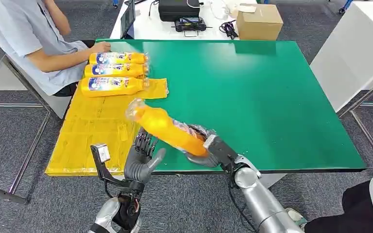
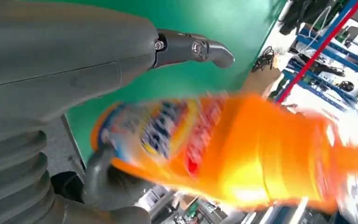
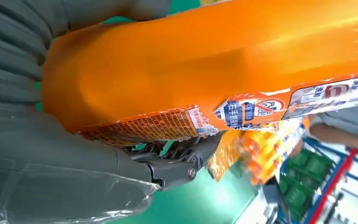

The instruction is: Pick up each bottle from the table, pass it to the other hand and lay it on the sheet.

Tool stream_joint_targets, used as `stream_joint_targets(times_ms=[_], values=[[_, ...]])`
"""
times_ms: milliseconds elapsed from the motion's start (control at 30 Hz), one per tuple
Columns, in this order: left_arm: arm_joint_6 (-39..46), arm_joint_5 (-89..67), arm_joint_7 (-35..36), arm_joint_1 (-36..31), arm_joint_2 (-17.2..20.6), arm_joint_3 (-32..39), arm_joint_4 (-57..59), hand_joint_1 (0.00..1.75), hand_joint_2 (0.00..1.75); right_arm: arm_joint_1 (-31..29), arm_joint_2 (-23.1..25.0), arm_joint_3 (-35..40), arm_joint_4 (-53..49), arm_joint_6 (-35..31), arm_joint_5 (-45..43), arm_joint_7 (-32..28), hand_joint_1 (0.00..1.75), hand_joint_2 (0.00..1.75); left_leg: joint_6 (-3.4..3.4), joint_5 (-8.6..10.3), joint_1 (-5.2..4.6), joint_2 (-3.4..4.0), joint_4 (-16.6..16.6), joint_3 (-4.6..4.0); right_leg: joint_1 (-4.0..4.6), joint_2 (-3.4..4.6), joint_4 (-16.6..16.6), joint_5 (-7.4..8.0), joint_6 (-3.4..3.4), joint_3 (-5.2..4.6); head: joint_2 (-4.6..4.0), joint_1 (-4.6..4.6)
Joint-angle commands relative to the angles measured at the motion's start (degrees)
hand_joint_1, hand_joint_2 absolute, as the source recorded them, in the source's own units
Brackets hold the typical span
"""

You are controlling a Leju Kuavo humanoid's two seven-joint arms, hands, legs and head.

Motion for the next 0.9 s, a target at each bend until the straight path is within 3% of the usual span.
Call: stream_joint_targets(times_ms=[33,367,833,867,900], values=[[-0.2,-0.02,-0.02,-2.27,2.67,-1.58,0.6,0.0,1.75,-4.45,-0.03,5.09,6.33,-0.14,0.43,0.26,1.75,1.75,-0.07,-0.06,0.0,0.13,-0.03,0.15,0.01,0.12,-0.01,-0.03,-0.1,0.11,0.0,-0.02],[1.79,2.46,-0.39,-2.76,-0.77,1.92,-1.46,0.0,1.75,-5.85,2.87,10.22,7.39,-4.01,4.46,1.11,1.75,1.75,-0.08,-0.06,0.03,0.13,0.01,0.09,0.04,0.1,0.01,-0.03,-0.11,0.03,0.0,0.0],[3.29,4.08,-1.24,-4.35,-1.76,3.69,-2.02,0.03,1.75,-5.96,4.6,11.8,10.0,-5.92,4.4,0.91,1.75,1.75,-0.1,-0.06,0.03,0.05,0.0,0.16,0.03,0.02,0.02,-0.06,-0.13,0.11,0.0,0.0],[3.29,4.08,-1.24,-4.37,-1.76,3.66,-1.99,0.61,1.75,-5.97,4.6,11.82,10.21,-5.94,4.4,0.9,1.75,1.75,-0.08,-0.05,0.05,0.05,0.0,0.11,0.05,0.03,0.0,-0.04,-0.11,0.07,0.0,0.02],[3.29,4.08,-1.24,-4.44,-1.75,3.63,-1.95,1.45,1.75,-6.07,4.66,11.83,10.57,-6.01,4.35,0.88,1.75,1.75,-0.1,-0.07,0.04,0.04,-0.01,0.21,0.05,0.01,-0.01,-0.07,-0.14,0.18,0.0,0.0]])
